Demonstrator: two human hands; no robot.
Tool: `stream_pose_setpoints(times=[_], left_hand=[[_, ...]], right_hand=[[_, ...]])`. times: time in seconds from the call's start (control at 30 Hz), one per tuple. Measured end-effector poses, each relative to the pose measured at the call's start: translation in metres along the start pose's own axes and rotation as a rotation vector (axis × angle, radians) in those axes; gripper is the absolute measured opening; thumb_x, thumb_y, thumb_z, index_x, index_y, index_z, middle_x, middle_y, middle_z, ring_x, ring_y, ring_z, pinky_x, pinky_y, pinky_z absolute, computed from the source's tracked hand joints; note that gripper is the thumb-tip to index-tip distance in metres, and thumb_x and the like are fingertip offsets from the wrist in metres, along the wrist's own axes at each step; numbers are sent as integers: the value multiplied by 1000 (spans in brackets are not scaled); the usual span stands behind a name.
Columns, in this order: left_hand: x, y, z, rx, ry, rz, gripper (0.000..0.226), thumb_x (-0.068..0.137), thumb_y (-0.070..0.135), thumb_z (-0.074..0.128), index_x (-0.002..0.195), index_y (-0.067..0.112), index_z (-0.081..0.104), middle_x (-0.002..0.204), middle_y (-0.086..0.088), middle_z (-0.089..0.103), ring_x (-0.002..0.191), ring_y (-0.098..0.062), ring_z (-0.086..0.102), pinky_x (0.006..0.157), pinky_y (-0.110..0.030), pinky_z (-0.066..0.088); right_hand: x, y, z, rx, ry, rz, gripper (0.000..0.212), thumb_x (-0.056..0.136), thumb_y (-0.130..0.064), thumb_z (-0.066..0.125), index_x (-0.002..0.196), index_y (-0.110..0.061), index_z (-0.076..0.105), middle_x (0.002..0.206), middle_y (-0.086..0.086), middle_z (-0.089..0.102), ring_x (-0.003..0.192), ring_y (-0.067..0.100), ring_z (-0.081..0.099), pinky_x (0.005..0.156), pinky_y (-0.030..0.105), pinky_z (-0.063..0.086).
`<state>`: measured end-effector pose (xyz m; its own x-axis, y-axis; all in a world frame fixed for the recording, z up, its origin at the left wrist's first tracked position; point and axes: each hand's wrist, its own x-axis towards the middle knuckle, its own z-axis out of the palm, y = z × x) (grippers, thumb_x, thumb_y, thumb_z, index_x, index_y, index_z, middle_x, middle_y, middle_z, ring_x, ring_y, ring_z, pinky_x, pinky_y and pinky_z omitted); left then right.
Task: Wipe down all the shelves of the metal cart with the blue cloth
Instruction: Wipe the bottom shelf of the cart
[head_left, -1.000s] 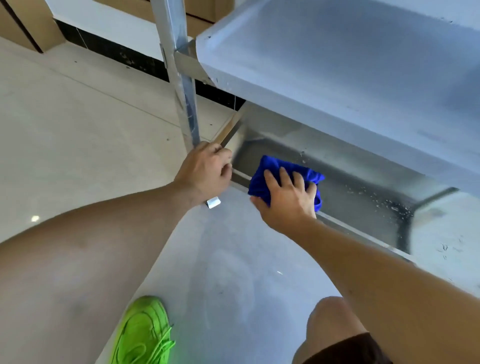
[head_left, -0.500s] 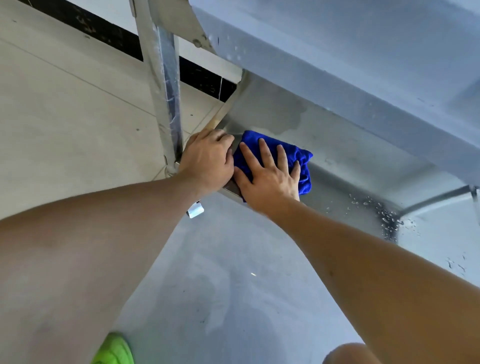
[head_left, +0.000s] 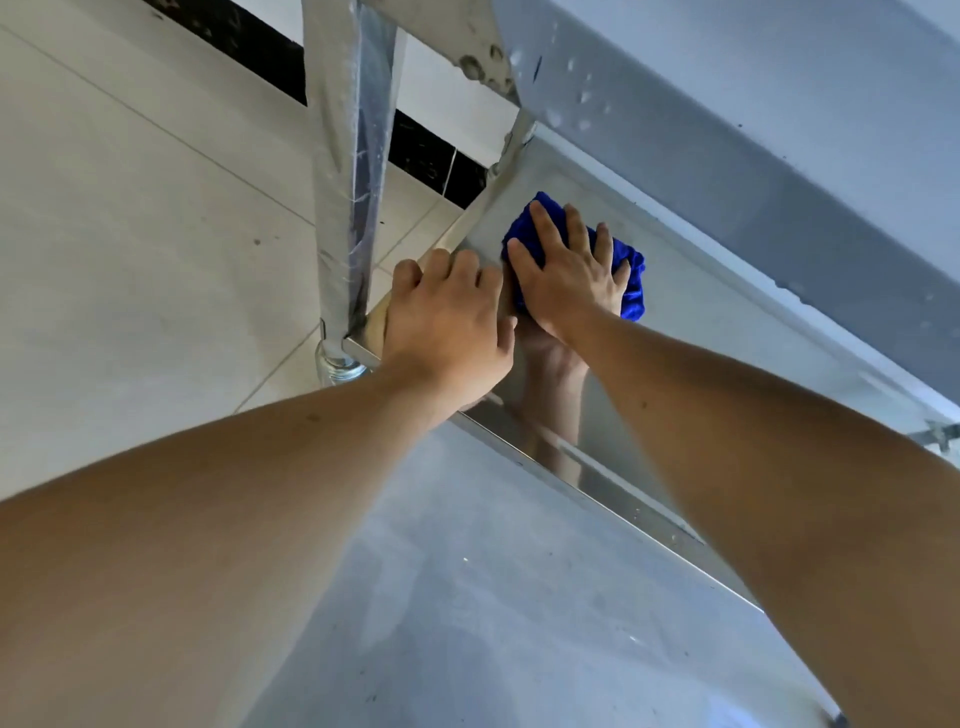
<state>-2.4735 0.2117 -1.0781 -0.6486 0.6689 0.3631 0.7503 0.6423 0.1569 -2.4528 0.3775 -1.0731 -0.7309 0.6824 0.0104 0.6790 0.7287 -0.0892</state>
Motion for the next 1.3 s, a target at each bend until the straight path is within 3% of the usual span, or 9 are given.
stream_pose_setpoints(times=[0.1,0.2,0.47,0.73,0.97,1.17,1.3], left_hand=[[-1,-1,3,-3,34,5,44,86,49,48,104,11,62,99,-11,58,97,-33,51,83,-48,37],[-2,-1,5,-5,49,-3,43,84,49,49,99,11,64,98,-12,59,95,-34,52,82,-47,37],[0,-1,2,-14,45,-2,43,85,48,48,100,11,64,100,-11,59,99,-33,51,85,-47,37],[1,1,-3,4,3,2,44,88,46,44,93,11,70,99,-12,62,98,-32,53,86,-47,40],[1,1,-6,-14,10,9,39,90,43,44,91,15,72,103,-9,61,98,-30,51,85,-47,40],[3,6,-15,37,-71,1,38,85,34,43,97,12,71,110,-10,59,106,-34,48,89,-48,37],[16,21,-21,55,-140,-47,35,81,32,44,97,9,65,108,-16,59,102,-37,50,84,-48,38]], right_hand=[[22,0,-2,34,17,41,57,96,-67,25,150,-48,25,160,-3,31,146,33,23,114,55,15],[41,-2,-2,52,57,79,57,98,-63,28,151,-43,30,160,-3,31,145,32,25,113,54,19],[52,-4,0,-10,49,90,59,96,-61,27,152,-44,18,163,-1,21,148,34,13,114,59,8],[18,7,-2,-97,36,-34,58,94,-55,24,151,-46,20,159,-3,27,141,33,23,108,61,23],[-68,8,-3,-54,73,-73,53,95,-54,27,146,-44,30,154,-5,32,134,32,27,100,59,25],[-190,10,-2,-32,160,34,45,93,-51,35,135,-36,44,136,-2,46,120,35,33,86,53,29],[-245,29,1,4,133,95,51,98,-57,29,146,-39,34,151,-6,36,137,35,24,102,61,24]])
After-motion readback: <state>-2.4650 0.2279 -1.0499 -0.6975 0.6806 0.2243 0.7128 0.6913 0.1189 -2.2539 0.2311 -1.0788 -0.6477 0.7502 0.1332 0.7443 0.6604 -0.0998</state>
